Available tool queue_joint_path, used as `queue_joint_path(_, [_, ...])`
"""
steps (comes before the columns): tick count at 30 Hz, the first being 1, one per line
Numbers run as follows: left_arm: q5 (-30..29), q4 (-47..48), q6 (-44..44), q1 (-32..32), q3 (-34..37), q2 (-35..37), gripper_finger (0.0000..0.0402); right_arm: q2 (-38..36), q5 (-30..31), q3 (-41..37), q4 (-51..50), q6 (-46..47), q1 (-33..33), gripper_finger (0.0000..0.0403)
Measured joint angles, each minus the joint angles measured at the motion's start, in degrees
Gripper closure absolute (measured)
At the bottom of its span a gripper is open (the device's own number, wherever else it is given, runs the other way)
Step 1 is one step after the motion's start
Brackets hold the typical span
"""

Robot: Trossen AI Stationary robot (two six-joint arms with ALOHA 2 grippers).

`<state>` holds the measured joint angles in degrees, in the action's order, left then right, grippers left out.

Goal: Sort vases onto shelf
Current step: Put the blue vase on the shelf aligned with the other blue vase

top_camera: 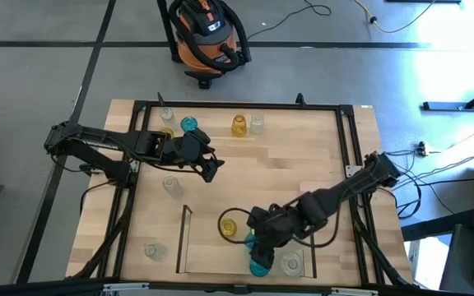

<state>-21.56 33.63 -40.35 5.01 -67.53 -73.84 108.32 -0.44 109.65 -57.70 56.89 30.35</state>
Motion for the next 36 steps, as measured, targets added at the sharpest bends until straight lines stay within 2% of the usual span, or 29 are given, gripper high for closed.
queue_joint_path(9, [0.0,0.2,0.0,0.0,0.0,0.0,0.0113,0.7,4.6,0.0,-8.0,0.4,-1.4,0.0127])
queue_joint_path(20, [0.0,-0.2,0.0,0.0,0.0,0.0,0.0113,0.7,3.6,0.0,-11.4,0.2,-3.0,0.0127])
queue_joint_path(28, [0.0,-0.2,0.0,0.0,0.0,0.0,0.0113,0.7,0.9,0.0,-9.6,-2.6,-2.2,0.0127])
queue_joint_path(36, [0.0,-0.2,0.0,0.0,0.0,0.0,0.0113,3.8,0.9,0.0,-9.9,-3.4,-2.4,0.0127])
